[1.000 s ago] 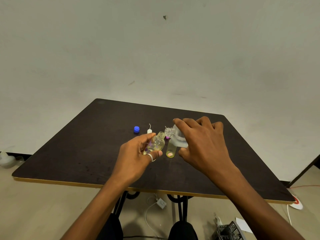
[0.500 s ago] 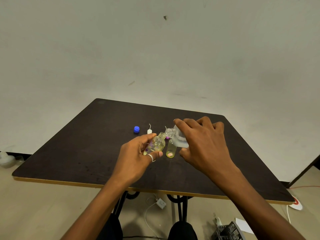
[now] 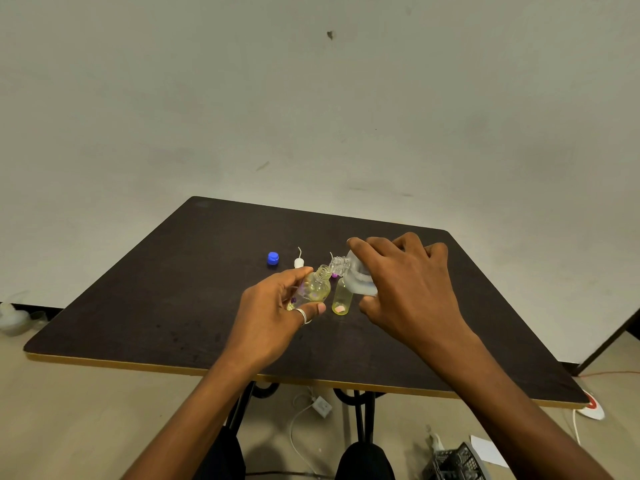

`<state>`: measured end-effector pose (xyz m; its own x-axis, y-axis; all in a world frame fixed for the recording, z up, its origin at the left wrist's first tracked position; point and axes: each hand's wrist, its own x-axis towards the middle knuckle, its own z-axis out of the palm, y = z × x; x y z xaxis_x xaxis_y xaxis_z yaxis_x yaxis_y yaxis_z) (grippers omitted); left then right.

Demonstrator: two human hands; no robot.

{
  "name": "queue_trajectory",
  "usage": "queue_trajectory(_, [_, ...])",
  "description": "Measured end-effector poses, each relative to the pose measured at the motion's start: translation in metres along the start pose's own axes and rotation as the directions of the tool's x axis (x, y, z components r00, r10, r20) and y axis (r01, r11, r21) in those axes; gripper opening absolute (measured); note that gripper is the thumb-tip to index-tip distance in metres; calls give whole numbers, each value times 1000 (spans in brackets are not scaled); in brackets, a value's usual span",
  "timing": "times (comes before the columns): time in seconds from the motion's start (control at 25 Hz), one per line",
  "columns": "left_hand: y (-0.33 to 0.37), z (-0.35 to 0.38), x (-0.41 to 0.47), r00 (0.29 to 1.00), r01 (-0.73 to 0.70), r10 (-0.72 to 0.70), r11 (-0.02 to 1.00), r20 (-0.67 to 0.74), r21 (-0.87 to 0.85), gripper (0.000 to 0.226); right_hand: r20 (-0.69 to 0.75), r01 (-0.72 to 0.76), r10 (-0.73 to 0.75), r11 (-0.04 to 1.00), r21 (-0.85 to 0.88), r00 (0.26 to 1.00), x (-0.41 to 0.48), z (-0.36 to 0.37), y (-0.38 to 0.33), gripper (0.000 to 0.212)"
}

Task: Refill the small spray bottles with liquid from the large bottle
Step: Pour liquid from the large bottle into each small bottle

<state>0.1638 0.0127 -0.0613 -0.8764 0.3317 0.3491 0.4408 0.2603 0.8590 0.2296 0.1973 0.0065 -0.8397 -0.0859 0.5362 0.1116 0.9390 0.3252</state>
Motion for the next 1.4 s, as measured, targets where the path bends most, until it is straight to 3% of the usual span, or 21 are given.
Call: queue_trajectory(1.4, [0, -1, 1, 1000, -5, 5, 1000, 11, -4, 63, -22, -1, 1, 1000, -1, 1000, 1, 2, -1, 79])
